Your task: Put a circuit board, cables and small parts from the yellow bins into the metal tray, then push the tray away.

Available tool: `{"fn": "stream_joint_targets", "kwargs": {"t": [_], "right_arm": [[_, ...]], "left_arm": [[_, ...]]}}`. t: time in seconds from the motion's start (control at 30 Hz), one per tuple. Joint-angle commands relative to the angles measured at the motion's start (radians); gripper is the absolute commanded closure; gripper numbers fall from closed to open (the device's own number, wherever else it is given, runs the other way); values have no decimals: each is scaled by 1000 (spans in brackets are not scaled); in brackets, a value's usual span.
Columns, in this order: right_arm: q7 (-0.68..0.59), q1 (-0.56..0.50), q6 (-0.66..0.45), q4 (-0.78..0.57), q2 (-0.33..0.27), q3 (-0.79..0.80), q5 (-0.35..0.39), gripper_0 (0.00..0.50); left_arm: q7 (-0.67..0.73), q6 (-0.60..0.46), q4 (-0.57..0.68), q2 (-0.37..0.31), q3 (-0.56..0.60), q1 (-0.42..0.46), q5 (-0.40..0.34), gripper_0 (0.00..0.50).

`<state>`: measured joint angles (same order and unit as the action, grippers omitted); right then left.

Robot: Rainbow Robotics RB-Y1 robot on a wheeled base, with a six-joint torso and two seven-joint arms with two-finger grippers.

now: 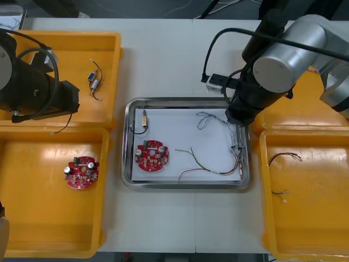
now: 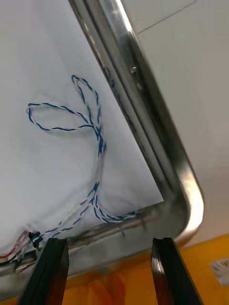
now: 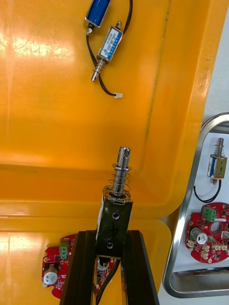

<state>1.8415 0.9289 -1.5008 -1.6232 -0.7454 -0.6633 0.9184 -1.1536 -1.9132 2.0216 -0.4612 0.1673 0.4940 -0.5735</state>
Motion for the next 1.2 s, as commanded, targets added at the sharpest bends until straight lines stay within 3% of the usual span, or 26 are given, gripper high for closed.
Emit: {"fn": "stream_joint_targets", "kwargs": {"t": [0.03,0.27,0.6,0.77,1.0,1.2], "right_arm": [[44,27,-67,-30,23,133,10,0],[48,27,-211,-29,47,311,-18,0],[25,11,-414,-29,47,539,-79,0],[2,-22,-419,-29,20,627,-107,0],[-157,-94,-419,-29,-46,720,-105,0],[-262,-160,-419,-29,-69,781,-122,0]], "left_arm": [[-67,-7,37,-37,0,-9,4,500],[45,-7,37,-28,-78,26,-5,500],[285,-7,34,46,-278,126,35,500],[364,-7,2,85,-357,175,61,500],[494,-7,-109,144,-497,258,113,500],[511,-7,-195,187,-566,291,158,500]]}}
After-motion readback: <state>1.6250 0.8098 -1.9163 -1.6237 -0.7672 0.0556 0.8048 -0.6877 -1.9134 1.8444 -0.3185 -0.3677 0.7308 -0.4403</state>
